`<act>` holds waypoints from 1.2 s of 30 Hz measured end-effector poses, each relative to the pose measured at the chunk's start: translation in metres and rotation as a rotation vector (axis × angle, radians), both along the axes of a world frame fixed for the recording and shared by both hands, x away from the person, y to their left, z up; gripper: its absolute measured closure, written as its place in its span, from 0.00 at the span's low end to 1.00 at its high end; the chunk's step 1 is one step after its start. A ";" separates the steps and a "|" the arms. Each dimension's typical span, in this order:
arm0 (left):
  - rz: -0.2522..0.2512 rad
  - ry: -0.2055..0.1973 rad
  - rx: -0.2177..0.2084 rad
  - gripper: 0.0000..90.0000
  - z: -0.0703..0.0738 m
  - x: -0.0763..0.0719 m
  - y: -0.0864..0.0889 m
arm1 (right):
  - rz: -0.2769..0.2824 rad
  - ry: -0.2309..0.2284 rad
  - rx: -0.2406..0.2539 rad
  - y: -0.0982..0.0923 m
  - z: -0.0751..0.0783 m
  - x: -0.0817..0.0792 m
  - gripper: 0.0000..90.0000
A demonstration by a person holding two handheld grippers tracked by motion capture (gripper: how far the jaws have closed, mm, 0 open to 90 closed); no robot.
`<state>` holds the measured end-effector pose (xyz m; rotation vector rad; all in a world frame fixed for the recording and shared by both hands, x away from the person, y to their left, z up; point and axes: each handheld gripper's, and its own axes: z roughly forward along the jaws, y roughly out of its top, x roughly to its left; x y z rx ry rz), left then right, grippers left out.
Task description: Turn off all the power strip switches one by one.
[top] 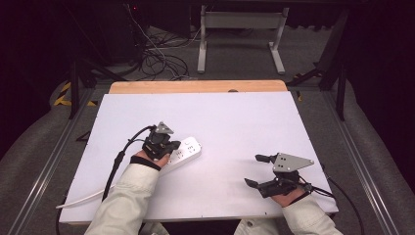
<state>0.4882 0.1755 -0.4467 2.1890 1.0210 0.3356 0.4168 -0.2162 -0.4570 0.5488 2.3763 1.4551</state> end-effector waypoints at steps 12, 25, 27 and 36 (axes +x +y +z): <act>0.028 0.015 0.024 1.00 -0.002 0.002 0.002 | -0.002 0.005 0.000 0.000 -0.001 0.000 0.15; 0.028 0.024 0.046 1.00 -0.005 0.003 0.000 | -0.002 0.005 -0.004 0.000 -0.001 0.000 0.15; 0.030 0.023 0.050 1.00 -0.005 0.003 -0.001 | -0.001 0.005 -0.002 0.000 -0.001 0.000 0.15; 0.037 0.005 0.066 1.00 -0.006 0.002 -0.001 | 0.002 0.004 -0.005 0.000 -0.001 0.000 0.15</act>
